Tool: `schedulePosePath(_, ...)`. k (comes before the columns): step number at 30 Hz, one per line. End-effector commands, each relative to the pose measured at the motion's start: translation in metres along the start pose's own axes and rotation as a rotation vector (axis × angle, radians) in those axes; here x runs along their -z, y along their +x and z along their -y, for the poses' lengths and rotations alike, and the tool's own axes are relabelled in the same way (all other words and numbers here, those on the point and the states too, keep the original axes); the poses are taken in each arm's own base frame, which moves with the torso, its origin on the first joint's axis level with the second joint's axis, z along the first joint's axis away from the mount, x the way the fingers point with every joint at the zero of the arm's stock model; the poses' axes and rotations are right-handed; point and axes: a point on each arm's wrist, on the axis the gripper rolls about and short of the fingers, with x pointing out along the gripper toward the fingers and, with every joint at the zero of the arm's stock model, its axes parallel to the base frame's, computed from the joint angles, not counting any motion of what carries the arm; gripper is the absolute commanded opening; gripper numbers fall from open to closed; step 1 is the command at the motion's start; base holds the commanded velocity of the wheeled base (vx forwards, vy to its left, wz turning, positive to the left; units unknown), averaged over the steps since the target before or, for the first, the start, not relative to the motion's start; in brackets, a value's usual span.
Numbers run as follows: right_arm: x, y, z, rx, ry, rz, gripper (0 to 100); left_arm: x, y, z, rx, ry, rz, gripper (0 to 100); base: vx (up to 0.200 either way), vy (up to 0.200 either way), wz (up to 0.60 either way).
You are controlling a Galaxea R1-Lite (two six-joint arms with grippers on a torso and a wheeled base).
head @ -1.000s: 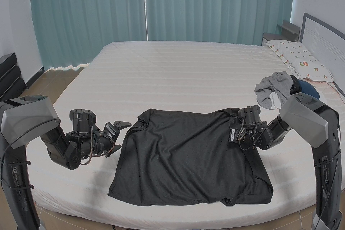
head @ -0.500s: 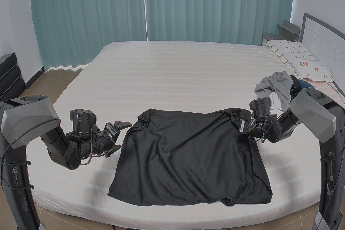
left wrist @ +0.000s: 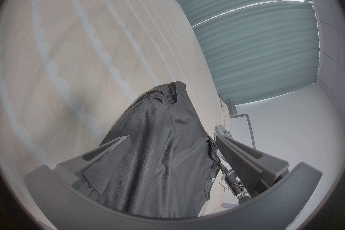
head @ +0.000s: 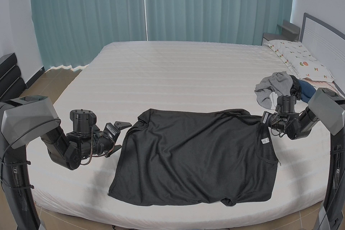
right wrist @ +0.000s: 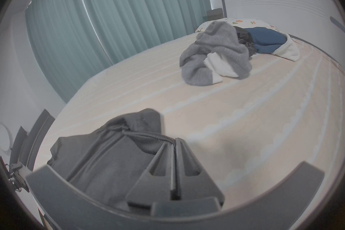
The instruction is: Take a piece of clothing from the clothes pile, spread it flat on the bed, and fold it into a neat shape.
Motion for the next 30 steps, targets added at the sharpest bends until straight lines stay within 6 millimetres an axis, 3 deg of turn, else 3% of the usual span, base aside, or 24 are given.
schedulePosePath(1, 0.008, 0.009, 0.027, 0.032, 0.027, -0.020, 0, 0.000, 0.000, 0.000, 0.001, -0.003, 0.000, 100, 0.000, 0.000, 0.00)
schedulePosePath(5, 0.010, 0.009, 0.029, -0.010, 0.075, -0.039, 0, 0.000, 0.000, 0.000, 0.001, -0.003, 0.000, 100, 0.000, 0.000, 0.00)
schedulePosePath(6, 0.010, 0.008, 0.028, -0.016, 0.085, -0.043, 100, 0.000, 0.000, 0.000, 0.000, -0.004, -0.001, 100, 0.000, 0.000, 0.00)
schedulePosePath(13, 0.002, -0.003, 0.021, -0.047, 0.156, -0.024, 100, 0.000, 0.000, -0.001, -0.002, -0.004, -0.002, 100, 0.000, 0.000, 0.00)
schedulePosePath(14, -0.006, -0.020, 0.018, -0.068, 0.180, -0.005, 100, 0.001, -0.001, -0.002, -0.004, -0.002, -0.003, 100, 0.000, 0.000, 0.00)
schedulePosePath(18, -0.008, -0.051, 0.016, -0.132, 0.233, -0.003, 100, 0.004, -0.004, -0.004, 0.007, 0.002, 0.004, 100, 0.000, 0.000, 0.00)
schedulePosePath(19, -0.008, -0.051, 0.016, -0.132, 0.233, -0.003, 100, 0.004, -0.004, -0.004, 0.007, 0.002, 0.004, 100, 0.000, 0.000, 0.00)
schedulePosePath(20, -0.007, -0.065, 0.015, -0.163, 0.239, 0.003, 100, 0.005, -0.006, -0.005, 0.017, 0.004, 0.008, 100, 0.000, 0.000, 0.00)
schedulePosePath(23, 0.003, -0.075, 0.018, -0.169, 0.237, 0.003, 100, 0.009, -0.009, -0.005, 0.026, 0.013, 0.017, 100, 0.000, 0.000, 0.00)
schedulePosePath(28, 0.016, -0.089, 0.021, -0.180, 0.244, 0.000, 100, 0.014, -0.016, -0.007, 0.025, 0.015, 0.012, 100, -0.200, 0.000, 0.00)
schedulePosePath(30, 0.031, -0.101, 0.017, -0.221, 0.274, -0.013, 100, 0.018, -0.028, -0.001, 0.036, 0.021, 0.015, 100, -0.200, 0.000, 0.00)
